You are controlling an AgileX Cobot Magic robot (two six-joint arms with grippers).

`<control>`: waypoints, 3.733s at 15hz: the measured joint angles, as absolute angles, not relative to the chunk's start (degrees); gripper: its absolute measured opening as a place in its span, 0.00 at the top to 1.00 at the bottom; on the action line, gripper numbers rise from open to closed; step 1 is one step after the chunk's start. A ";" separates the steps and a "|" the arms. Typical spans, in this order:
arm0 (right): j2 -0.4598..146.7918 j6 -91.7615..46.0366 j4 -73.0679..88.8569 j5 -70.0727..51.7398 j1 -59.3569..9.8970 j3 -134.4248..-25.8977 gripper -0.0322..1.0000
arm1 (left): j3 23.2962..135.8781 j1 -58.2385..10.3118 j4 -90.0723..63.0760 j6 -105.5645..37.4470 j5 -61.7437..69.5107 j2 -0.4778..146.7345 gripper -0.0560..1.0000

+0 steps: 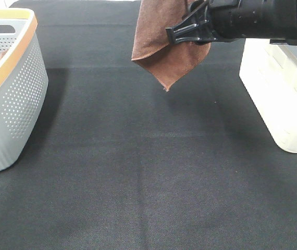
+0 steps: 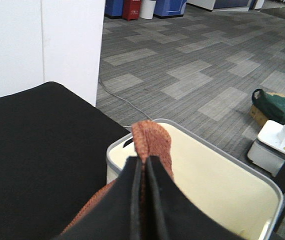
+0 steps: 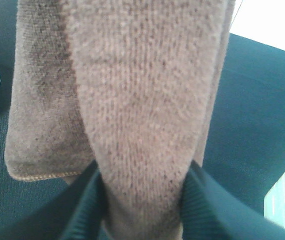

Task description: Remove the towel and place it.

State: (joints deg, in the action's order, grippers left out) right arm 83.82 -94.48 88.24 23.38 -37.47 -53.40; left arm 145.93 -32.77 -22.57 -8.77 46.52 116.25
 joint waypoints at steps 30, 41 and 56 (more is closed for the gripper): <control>79.98 -103.59 93.68 33.98 -37.47 -53.40 0.70 | 145.93 -32.77 -20.57 -7.28 46.52 116.25 0.94; 79.98 -100.96 95.74 18.79 -37.47 -53.40 0.97 | 145.93 -32.77 -11.80 -5.10 53.11 116.94 0.94; 84.86 -25.38 18.68 -27.67 -37.47 -56.15 0.97 | 145.93 -32.89 -1.55 -1.26 71.10 119.35 0.94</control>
